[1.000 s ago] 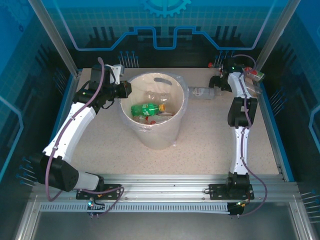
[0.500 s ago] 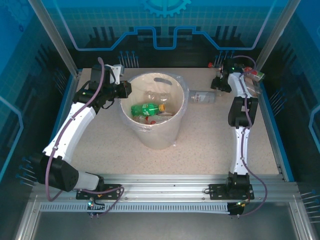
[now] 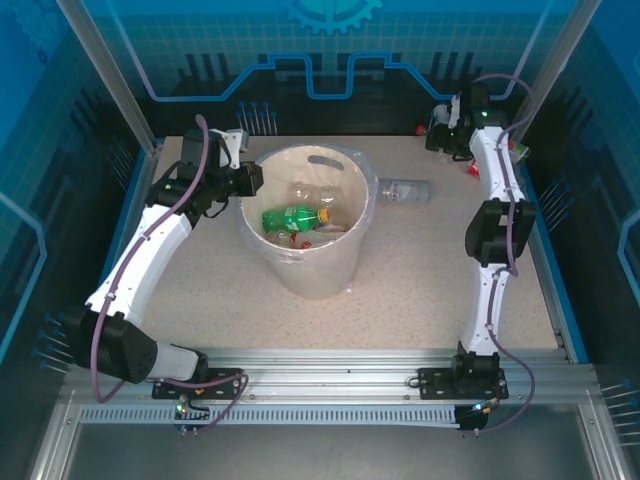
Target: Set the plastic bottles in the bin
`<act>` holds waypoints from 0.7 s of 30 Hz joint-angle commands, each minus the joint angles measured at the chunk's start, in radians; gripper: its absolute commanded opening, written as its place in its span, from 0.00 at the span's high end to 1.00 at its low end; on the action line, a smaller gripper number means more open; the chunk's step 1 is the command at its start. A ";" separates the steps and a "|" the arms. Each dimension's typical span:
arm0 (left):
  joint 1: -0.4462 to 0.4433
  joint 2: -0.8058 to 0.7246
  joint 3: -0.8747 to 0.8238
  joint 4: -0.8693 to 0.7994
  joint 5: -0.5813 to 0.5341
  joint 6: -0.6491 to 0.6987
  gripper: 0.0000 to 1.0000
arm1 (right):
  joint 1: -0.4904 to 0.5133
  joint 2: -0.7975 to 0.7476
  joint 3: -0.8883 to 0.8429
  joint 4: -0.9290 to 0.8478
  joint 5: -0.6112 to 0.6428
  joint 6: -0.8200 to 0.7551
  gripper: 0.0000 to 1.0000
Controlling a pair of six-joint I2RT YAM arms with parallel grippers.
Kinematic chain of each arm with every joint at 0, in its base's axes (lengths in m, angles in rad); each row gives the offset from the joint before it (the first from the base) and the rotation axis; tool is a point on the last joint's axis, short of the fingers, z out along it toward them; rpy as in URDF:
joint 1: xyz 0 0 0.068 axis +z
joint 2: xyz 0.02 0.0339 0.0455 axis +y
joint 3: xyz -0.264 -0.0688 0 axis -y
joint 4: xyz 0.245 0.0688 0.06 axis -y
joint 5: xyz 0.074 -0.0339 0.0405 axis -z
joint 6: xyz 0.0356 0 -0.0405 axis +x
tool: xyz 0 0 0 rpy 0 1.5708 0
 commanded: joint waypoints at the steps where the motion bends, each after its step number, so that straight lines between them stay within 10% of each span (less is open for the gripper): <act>1: -0.019 0.016 -0.008 -0.014 0.068 -0.054 1.00 | 0.067 -0.148 -0.022 -0.035 -0.098 -0.032 0.44; 21: -0.043 0.029 0.072 -0.140 0.045 -0.032 1.00 | 0.571 -0.509 -0.097 -0.158 -0.144 -0.154 0.48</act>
